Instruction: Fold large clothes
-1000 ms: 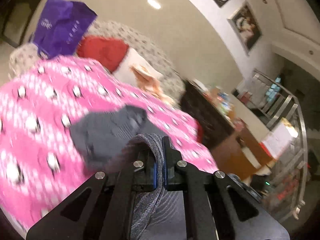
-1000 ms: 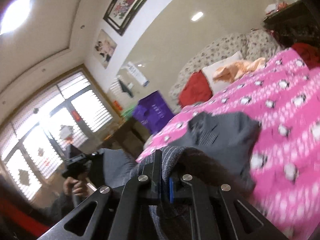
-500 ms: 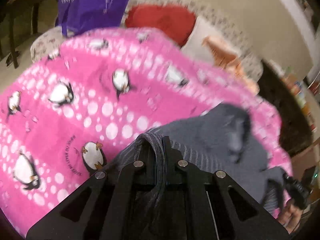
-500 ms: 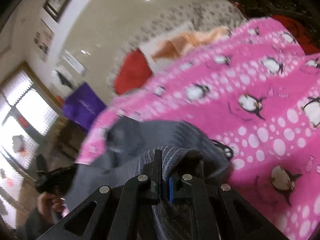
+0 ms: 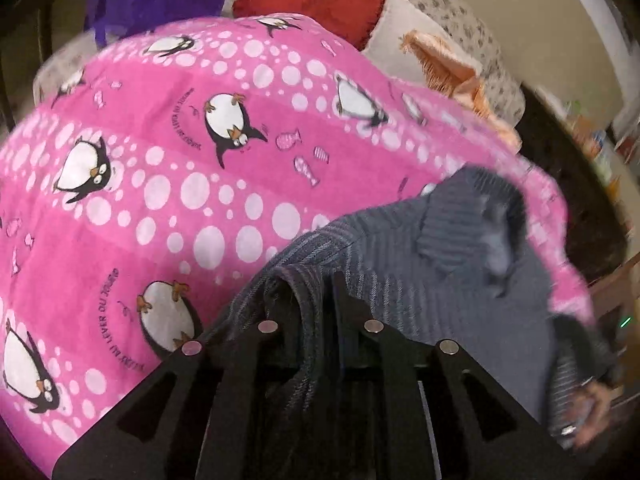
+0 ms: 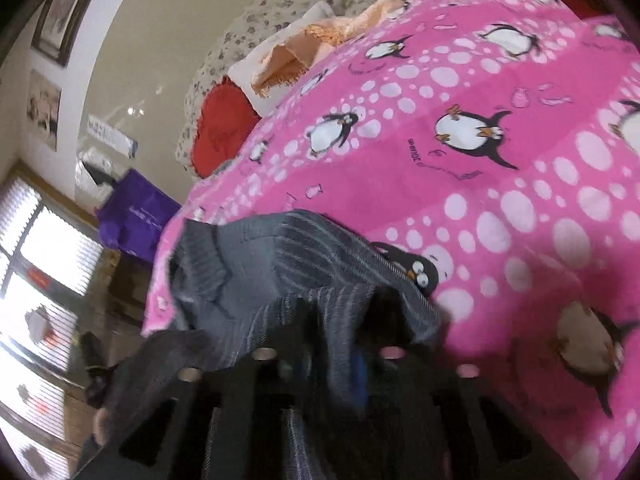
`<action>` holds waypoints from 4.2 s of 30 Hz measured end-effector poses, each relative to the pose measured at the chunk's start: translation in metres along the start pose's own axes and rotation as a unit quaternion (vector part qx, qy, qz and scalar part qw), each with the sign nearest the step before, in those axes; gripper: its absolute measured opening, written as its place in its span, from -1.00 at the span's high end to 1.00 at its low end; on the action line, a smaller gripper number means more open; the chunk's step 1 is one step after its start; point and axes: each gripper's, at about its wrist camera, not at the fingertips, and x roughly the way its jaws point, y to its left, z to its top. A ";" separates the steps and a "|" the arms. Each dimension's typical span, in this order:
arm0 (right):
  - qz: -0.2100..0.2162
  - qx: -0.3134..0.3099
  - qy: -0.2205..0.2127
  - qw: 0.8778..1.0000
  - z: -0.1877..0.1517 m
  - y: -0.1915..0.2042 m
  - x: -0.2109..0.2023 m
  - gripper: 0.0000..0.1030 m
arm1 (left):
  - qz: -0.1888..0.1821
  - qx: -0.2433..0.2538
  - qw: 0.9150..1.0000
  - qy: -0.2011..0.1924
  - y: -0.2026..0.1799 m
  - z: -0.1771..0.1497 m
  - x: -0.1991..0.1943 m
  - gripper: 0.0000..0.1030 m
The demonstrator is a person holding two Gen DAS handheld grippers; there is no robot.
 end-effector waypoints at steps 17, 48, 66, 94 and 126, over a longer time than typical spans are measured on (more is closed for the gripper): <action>-0.007 -0.271 -0.011 0.962 -0.118 0.124 -0.106 0.58 | -0.018 0.184 0.979 -0.091 -0.052 -0.124 -0.128 0.20; -0.076 -0.233 0.046 0.968 -0.102 0.105 -0.005 0.72 | 0.015 0.171 0.984 -0.045 -0.073 -0.092 -0.035 0.54; -0.106 -0.230 -0.072 0.965 0.024 0.139 0.054 0.72 | 0.074 -0.032 0.989 -0.123 -0.037 0.026 0.001 0.53; -0.260 -0.269 -0.011 0.927 0.040 0.113 0.095 1.00 | 0.077 0.023 0.991 -0.103 -0.034 -0.063 0.019 -0.02; -0.090 -0.280 0.129 0.947 -0.042 0.149 0.120 0.93 | 0.065 0.009 0.993 -0.103 -0.029 -0.064 0.017 -0.03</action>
